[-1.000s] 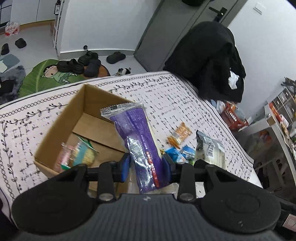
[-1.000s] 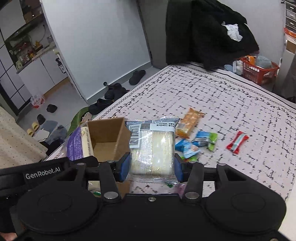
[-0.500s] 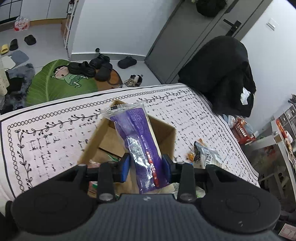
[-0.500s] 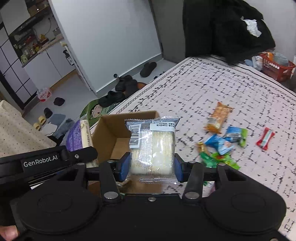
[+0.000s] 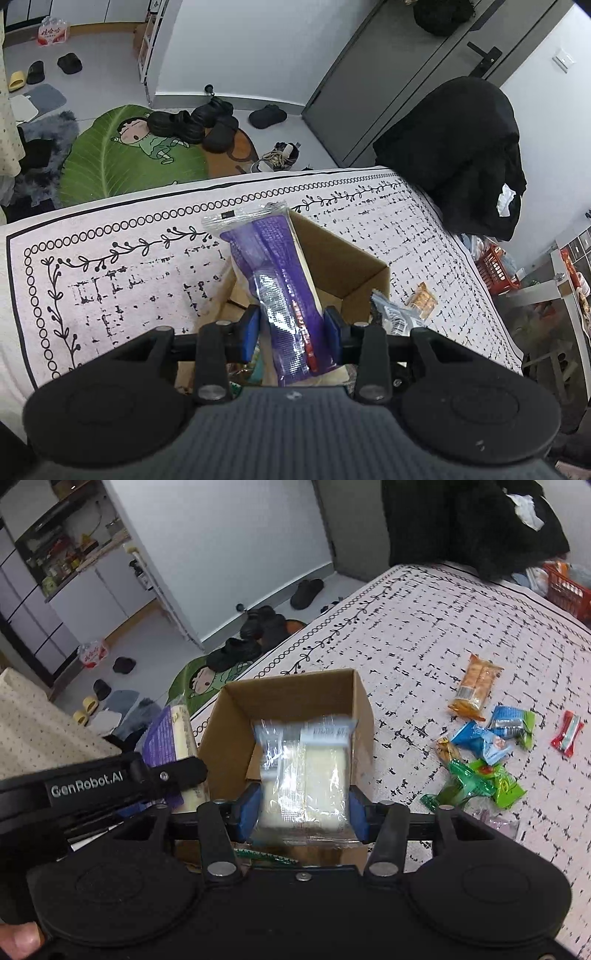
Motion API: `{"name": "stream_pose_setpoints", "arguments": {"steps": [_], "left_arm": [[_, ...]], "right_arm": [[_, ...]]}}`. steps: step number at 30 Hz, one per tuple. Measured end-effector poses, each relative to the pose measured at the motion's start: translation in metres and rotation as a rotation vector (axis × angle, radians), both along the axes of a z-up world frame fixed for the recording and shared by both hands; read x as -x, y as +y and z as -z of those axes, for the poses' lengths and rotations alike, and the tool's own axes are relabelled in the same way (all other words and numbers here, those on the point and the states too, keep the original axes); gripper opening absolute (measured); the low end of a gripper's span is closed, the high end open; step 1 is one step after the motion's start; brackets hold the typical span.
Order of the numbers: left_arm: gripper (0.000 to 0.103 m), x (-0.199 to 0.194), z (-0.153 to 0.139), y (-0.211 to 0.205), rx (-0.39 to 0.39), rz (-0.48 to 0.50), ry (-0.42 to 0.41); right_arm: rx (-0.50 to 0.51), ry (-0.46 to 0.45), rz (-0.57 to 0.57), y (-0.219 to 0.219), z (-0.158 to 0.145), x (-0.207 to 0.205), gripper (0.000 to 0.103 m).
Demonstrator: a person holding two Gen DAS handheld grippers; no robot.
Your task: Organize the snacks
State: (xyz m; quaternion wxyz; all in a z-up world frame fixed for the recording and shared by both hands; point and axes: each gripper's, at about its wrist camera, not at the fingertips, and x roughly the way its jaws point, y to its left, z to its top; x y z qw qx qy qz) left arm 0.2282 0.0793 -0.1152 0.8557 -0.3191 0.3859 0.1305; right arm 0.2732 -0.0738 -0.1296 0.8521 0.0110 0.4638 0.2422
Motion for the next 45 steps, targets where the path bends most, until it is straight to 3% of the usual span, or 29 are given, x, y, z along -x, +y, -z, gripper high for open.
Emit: {"name": "stream_pose_setpoints", "arguments": {"steps": [16, 24, 32, 37, 45], "left_arm": [[0.037, -0.009, 0.005, -0.015, 0.0, 0.075, 0.02], [0.044, -0.009, 0.003, -0.023, -0.019, 0.072, 0.02], [0.066, -0.008, 0.003, -0.036, -0.054, 0.075, 0.047], [0.086, -0.01, 0.001, -0.049, -0.08, 0.09, 0.055], [0.088, -0.012, -0.001, -0.073, -0.102, 0.125, 0.057]], "right_arm": [[0.012, -0.024, 0.08, -0.031, -0.004, -0.006, 0.064], [0.013, -0.023, 0.113, -0.057, -0.001, -0.005, 0.066], [0.018, -0.015, 0.144, -0.086, 0.004, -0.001, 0.068], [0.019, -0.02, 0.165, -0.103, 0.007, 0.001, 0.083], [0.0, -0.005, 0.205, -0.133, 0.016, 0.004, 0.086]]}}
